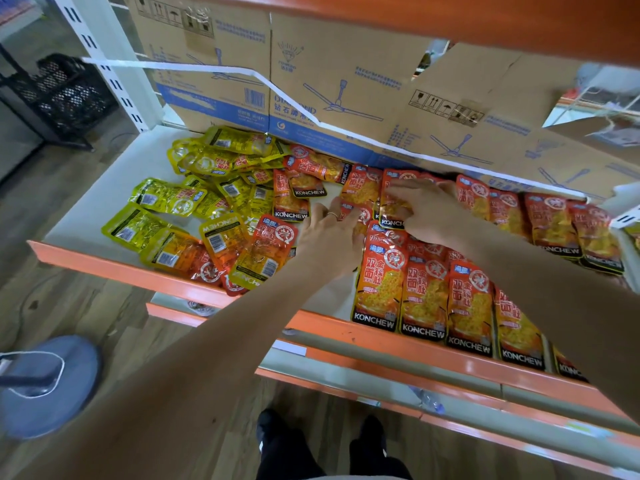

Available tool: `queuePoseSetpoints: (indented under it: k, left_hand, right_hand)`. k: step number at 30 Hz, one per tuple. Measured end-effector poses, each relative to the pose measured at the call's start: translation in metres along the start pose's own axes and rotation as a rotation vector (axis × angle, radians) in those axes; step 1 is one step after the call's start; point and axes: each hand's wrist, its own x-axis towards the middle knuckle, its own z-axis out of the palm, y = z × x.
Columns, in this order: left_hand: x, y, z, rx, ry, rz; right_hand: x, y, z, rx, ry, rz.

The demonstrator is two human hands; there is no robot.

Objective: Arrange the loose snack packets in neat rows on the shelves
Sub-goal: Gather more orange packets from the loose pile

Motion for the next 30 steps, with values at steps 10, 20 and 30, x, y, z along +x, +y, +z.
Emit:
queuePoseSetpoints:
  k: [10,20,30]
  left_hand:
    - [0.004,-0.005,0.002,-0.014,0.041,-0.029]
    - [0.017,-0.005,0.001,-0.023,0.031,-0.024]
    - [0.018,-0.005,-0.001,-0.031,0.051,0.011]
  right_hand:
    - [-0.004,-0.002,0.008,-0.013,-0.008,0.033]
    - [-0.010,-0.011,0.022,-0.028,0.032,0.053]
    - [-0.006,-0.004,0.018,-0.041,0.014,0.024]
